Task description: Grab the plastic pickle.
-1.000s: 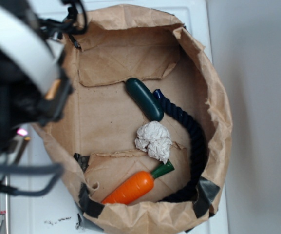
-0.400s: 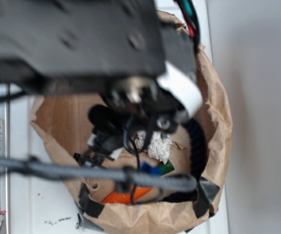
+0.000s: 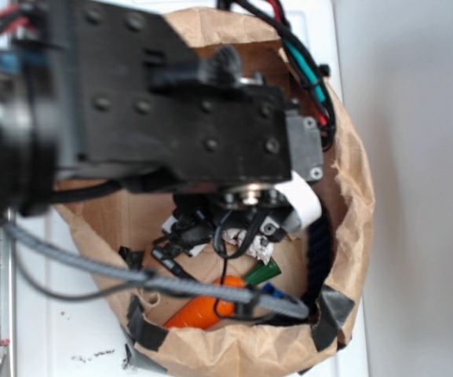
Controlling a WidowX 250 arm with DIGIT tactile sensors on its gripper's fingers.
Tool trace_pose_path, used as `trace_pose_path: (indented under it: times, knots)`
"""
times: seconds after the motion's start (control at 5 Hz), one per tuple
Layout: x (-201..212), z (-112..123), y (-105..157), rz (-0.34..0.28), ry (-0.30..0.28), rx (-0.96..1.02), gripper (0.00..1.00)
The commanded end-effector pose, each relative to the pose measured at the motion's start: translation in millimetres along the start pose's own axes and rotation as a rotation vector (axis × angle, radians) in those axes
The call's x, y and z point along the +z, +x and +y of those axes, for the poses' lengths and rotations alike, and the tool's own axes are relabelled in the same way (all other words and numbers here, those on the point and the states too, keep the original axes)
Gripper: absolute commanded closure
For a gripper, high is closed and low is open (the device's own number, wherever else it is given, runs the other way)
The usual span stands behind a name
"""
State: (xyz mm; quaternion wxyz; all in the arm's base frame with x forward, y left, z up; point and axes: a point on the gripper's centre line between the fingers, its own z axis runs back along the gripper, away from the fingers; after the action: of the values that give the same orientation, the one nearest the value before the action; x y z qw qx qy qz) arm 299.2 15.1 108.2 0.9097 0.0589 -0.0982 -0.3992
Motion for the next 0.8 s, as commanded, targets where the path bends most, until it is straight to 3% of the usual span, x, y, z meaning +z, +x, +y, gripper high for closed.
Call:
trace_pose_path:
  times: [0.0,0.2,0.6]
  knots:
    - [-11.6,10.8,4.3,0.007,0.036,-0.04,0.0]
    - [-21.7,26.3,-2.5,0.027,0.025,0.005,0.0]
    - [-44.0,21.1,-15.1,0.049,0.007,-0.035,0.0]
